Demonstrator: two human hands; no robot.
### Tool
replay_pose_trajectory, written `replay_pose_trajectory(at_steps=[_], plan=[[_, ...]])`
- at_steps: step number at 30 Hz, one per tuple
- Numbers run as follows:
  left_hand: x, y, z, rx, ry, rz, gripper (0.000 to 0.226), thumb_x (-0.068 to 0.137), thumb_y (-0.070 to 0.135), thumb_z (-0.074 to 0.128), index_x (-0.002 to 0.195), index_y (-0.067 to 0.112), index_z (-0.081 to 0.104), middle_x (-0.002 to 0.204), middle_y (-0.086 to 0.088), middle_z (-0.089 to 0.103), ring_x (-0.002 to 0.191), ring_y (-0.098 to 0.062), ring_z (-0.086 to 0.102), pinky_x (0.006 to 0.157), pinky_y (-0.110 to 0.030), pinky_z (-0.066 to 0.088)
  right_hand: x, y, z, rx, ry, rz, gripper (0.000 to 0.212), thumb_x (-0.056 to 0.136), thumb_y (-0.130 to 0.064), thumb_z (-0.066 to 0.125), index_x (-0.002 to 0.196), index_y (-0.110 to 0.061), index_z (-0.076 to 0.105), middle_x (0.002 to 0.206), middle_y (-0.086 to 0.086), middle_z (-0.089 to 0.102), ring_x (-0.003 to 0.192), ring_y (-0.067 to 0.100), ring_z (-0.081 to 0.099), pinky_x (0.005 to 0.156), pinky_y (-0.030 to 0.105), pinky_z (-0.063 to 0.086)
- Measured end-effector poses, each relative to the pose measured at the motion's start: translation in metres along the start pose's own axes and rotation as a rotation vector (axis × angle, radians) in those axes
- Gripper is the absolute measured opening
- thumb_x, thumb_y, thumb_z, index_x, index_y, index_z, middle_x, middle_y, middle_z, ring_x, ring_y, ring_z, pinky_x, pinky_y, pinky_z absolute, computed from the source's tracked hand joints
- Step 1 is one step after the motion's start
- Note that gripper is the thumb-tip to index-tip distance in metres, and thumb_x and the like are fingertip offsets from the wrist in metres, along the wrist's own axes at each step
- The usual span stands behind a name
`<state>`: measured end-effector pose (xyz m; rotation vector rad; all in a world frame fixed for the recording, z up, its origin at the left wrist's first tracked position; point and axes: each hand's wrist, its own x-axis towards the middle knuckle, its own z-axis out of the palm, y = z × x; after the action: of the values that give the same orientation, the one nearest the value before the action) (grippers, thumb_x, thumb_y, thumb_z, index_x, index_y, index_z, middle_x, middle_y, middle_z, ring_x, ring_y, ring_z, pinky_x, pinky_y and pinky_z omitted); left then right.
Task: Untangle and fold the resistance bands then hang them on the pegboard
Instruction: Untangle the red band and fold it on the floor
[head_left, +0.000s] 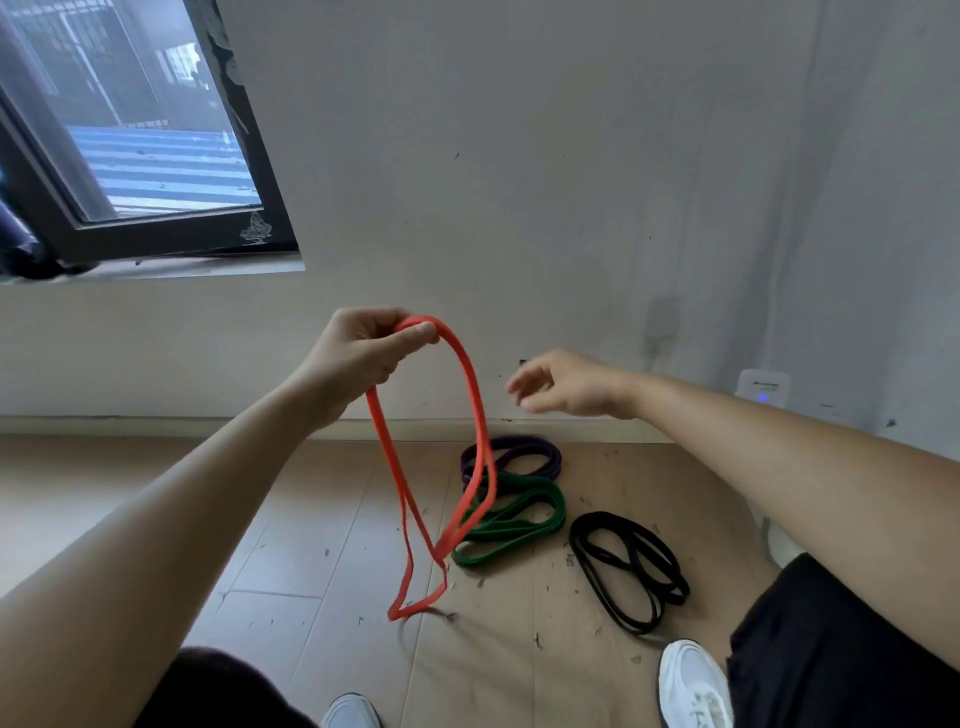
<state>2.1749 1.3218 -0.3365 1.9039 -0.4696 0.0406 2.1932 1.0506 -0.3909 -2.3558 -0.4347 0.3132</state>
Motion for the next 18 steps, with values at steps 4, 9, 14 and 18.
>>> replay_pose_trajectory(at_steps=[4,9,14,18], plan=[[0.001,0.008,0.011,0.066,-0.089,0.004,0.029,0.088,0.036,0.071,0.097,0.009,0.076,0.061,0.002,0.05,0.053,-0.009,0.04,0.05,-0.021,0.035,-0.005,-0.042,-0.003,0.532,-0.027,-0.137,0.039,0.093,-0.008,0.069,0.13,-0.016,0.063,0.126,0.007,0.07,0.119,0.021,0.064,0.102,0.04,0.047],[0.002,0.01,0.016,0.137,-0.114,0.009,0.019,0.093,0.027,0.071,0.092,0.008,0.074,0.056,0.007,0.055,0.052,-0.007,0.044,0.05,-0.021,0.037,-0.006,-0.067,0.017,0.462,0.051,-0.249,0.021,0.095,-0.01,0.069,0.115,-0.004,0.072,0.095,0.013,0.075,0.093,0.023,0.073,0.093,0.037,0.056],[-0.001,0.005,0.008,0.143,-0.147,0.007,0.02,0.09,0.028,0.07,0.098,0.01,0.072,0.072,-0.003,0.065,0.063,-0.014,0.061,0.062,-0.021,0.053,-0.014,-0.072,-0.008,0.438,0.129,-0.267,0.024,0.095,-0.02,0.068,0.105,0.001,0.073,0.077,0.004,0.071,0.075,0.016,0.069,0.076,0.027,0.058],[-0.005,-0.006,0.014,0.142,-0.187,-0.011,0.009,0.093,0.015,0.067,0.099,0.01,0.07,0.087,-0.007,0.071,0.08,-0.016,0.072,0.078,-0.025,0.059,-0.019,-0.072,-0.023,0.537,0.266,-0.341,0.016,0.099,-0.016,0.063,0.103,-0.003,0.071,0.078,0.003,0.069,0.076,0.018,0.069,0.084,0.038,0.058]])
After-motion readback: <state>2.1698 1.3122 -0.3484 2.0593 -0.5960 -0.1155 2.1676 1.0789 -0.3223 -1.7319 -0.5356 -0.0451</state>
